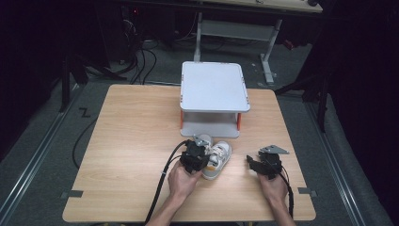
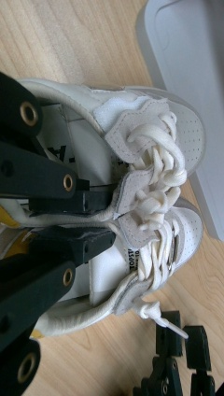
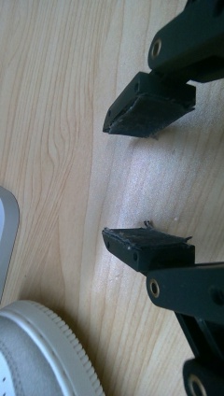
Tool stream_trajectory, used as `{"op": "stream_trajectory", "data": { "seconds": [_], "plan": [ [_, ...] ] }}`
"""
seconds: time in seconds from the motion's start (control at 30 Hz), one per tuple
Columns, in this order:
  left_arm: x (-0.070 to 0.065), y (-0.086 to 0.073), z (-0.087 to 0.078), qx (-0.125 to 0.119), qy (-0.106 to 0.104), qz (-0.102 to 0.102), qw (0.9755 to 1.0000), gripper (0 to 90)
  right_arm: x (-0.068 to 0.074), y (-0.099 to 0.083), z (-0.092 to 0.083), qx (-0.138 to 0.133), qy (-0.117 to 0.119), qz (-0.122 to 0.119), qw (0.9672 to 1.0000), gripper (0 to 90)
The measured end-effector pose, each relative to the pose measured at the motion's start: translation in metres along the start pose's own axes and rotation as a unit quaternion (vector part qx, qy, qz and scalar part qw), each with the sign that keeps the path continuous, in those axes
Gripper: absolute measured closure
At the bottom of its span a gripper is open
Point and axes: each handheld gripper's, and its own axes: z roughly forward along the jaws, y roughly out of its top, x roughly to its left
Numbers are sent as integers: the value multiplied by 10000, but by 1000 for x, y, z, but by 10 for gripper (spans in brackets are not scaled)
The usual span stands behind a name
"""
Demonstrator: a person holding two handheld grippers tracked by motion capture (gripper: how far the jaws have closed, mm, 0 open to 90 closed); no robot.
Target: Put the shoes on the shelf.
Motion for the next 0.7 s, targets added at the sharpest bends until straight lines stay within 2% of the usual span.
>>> {"op": "stream_trajectory", "data": {
  "seconds": [0.13, 0.23, 0.4, 0.53, 0.63, 0.7],
  "plan": [
    [0, 3, -5, -37, -58, 164, 9998, 823, 0, 0, 0, -8, 13, -5, 10000, 425],
    [3, 6, -7, -84, -104, 183, 9997, 823, 0, 0, 0, -6, 12, -22, 10000, 435],
    [8, 14, -11, -161, -30, 199, 9997, 823, -1, -1, -1, -37, 18, -5, 10000, 519],
    [15, 21, -8, -192, 19, 192, 9996, 823, 0, 1, -3, -38, 67, -135, 9999, 574],
    [18, 27, -4, -212, 70, 175, 9996, 823, 3, 6, -10, -213, 129, -244, 9994, 604],
    [22, 30, 0, -223, 79, 132, 9996, 822, 3, 10, -15, -387, 253, -214, 9987, 612]
  ]
}}
